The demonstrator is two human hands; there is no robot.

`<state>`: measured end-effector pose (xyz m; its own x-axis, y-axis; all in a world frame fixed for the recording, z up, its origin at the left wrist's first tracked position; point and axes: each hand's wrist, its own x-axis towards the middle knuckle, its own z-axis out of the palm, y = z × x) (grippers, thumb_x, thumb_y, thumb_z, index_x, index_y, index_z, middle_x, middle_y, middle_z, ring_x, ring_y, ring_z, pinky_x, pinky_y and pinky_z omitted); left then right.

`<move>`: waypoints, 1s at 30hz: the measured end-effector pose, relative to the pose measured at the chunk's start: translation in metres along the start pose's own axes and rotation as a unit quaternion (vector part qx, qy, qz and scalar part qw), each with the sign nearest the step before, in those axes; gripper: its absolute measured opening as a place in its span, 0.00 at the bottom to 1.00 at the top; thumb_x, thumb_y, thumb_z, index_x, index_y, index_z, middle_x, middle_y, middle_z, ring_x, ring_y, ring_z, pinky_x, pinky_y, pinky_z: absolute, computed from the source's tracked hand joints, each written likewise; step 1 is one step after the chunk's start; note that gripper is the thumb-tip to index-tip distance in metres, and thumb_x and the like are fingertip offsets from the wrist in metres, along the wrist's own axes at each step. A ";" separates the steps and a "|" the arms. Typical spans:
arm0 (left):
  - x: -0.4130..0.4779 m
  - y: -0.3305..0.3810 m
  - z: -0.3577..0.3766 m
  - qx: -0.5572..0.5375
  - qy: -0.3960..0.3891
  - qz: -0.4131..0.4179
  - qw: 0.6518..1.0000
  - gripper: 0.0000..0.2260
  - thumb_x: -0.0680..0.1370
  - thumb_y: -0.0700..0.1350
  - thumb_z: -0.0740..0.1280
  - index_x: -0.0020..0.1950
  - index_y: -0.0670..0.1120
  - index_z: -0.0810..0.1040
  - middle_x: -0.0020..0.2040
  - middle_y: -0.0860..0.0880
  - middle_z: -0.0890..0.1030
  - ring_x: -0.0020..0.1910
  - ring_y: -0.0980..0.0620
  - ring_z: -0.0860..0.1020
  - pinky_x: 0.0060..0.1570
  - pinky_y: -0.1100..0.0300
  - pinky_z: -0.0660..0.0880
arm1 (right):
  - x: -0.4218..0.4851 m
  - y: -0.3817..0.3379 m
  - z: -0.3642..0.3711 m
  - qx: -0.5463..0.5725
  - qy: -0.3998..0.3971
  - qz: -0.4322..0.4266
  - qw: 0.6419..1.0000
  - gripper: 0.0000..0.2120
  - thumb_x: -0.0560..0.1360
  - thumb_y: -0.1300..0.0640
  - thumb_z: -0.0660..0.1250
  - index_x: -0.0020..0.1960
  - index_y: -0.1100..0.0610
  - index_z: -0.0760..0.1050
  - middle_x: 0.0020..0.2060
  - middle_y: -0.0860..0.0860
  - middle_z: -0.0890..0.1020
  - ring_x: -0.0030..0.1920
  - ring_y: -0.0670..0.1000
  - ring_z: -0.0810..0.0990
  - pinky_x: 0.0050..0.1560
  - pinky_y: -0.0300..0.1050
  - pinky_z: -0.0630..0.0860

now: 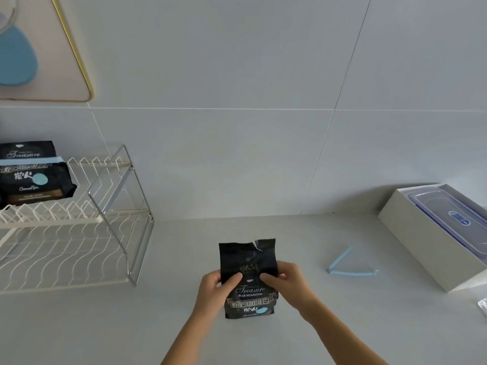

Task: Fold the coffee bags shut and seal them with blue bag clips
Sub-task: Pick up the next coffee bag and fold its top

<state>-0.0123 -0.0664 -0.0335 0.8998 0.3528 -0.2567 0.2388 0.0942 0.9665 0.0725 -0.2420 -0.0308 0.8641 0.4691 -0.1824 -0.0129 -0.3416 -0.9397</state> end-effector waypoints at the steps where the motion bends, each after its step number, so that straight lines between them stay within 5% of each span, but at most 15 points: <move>1: 0.000 0.000 0.001 0.005 0.007 -0.011 1.000 0.03 0.73 0.43 0.71 0.42 0.43 0.82 0.40 0.44 0.86 0.41 0.48 0.84 0.34 0.62 0.79 | -0.001 0.001 0.001 -0.028 -0.001 0.004 1.000 0.03 0.72 0.60 0.70 0.44 0.53 0.82 0.41 0.50 0.86 0.44 0.52 0.83 0.46 0.42 0.79; 3: -0.003 -0.004 0.005 0.007 0.020 -0.020 1.000 0.04 0.73 0.42 0.70 0.41 0.43 0.82 0.40 0.44 0.85 0.41 0.48 0.84 0.35 0.60 0.79 | -0.002 0.002 0.004 -0.064 -0.003 0.014 0.998 0.02 0.72 0.59 0.70 0.44 0.52 0.81 0.40 0.49 0.84 0.41 0.48 0.80 0.42 0.36 0.76; 6: -0.006 -0.005 0.000 0.007 0.023 0.013 1.000 0.03 0.73 0.43 0.70 0.42 0.44 0.82 0.38 0.47 0.86 0.40 0.50 0.84 0.33 0.62 0.79 | 0.003 0.003 0.000 -0.048 0.002 0.002 0.999 0.02 0.71 0.58 0.71 0.42 0.52 0.81 0.41 0.52 0.85 0.41 0.48 0.79 0.48 0.43 0.76; 10: -0.007 -0.008 0.000 0.081 0.056 0.049 0.994 0.10 0.74 0.39 0.68 0.55 0.45 0.76 0.49 0.50 0.82 0.49 0.53 0.80 0.46 0.60 0.77 | 0.001 0.015 0.004 -0.016 0.053 0.027 0.998 0.07 0.72 0.59 0.71 0.38 0.61 0.79 0.36 0.55 0.83 0.38 0.52 0.80 0.43 0.47 0.76; 12: -0.011 -0.009 0.002 0.086 0.089 0.067 0.990 0.15 0.74 0.36 0.68 0.58 0.46 0.71 0.50 0.50 0.81 0.50 0.54 0.80 0.46 0.63 0.75 | 0.002 0.019 0.007 -0.012 0.074 0.026 0.997 0.05 0.71 0.59 0.71 0.38 0.59 0.78 0.35 0.51 0.83 0.38 0.49 0.79 0.38 0.35 0.74; 15: -0.010 -0.008 -0.002 0.112 0.115 0.100 0.982 0.16 0.73 0.35 0.68 0.58 0.46 0.69 0.48 0.47 0.81 0.48 0.54 0.80 0.48 0.62 0.76 | 0.004 0.014 0.003 -0.020 0.065 -0.010 0.998 0.12 0.70 0.61 0.72 0.48 0.46 0.76 0.41 0.45 0.84 0.42 0.40 0.81 0.38 0.26 0.72; 19: -0.003 -0.004 -0.005 0.170 0.079 0.125 0.974 0.17 0.73 0.38 0.69 0.59 0.51 0.73 0.52 0.56 0.78 0.51 0.60 0.77 0.50 0.68 0.72 | 0.002 0.011 -0.004 -0.016 0.069 -0.027 0.997 0.24 0.72 0.60 0.70 0.63 0.44 0.68 0.52 0.42 0.80 0.55 0.39 0.76 0.52 0.37 0.69; 25: 0.003 -0.009 -0.007 0.159 -0.007 0.030 0.987 0.12 0.72 0.41 0.71 0.52 0.53 0.76 0.53 0.51 0.79 0.52 0.56 0.78 0.44 0.69 0.73 | 0.003 0.004 -0.013 -0.085 0.016 -0.073 0.994 0.20 0.71 0.56 0.71 0.59 0.39 0.72 0.62 0.41 0.70 0.63 0.42 0.69 0.60 0.43 0.70; 30: -0.007 -0.025 -0.010 0.119 0.006 -0.019 0.993 0.12 0.70 0.38 0.73 0.49 0.49 0.75 0.57 0.49 0.72 0.57 0.54 0.72 0.56 0.63 0.70 | -0.010 0.028 0.002 -0.049 -0.042 0.022 0.998 0.15 0.69 0.59 0.74 0.50 0.44 0.77 0.58 0.42 0.74 0.62 0.48 0.72 0.58 0.43 0.72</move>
<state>-0.0285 -0.0624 -0.0562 0.8845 0.3638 -0.2922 0.3535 -0.1138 0.9285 0.0622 -0.2547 -0.0561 0.8182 0.5176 -0.2504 0.0026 -0.4387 -0.8986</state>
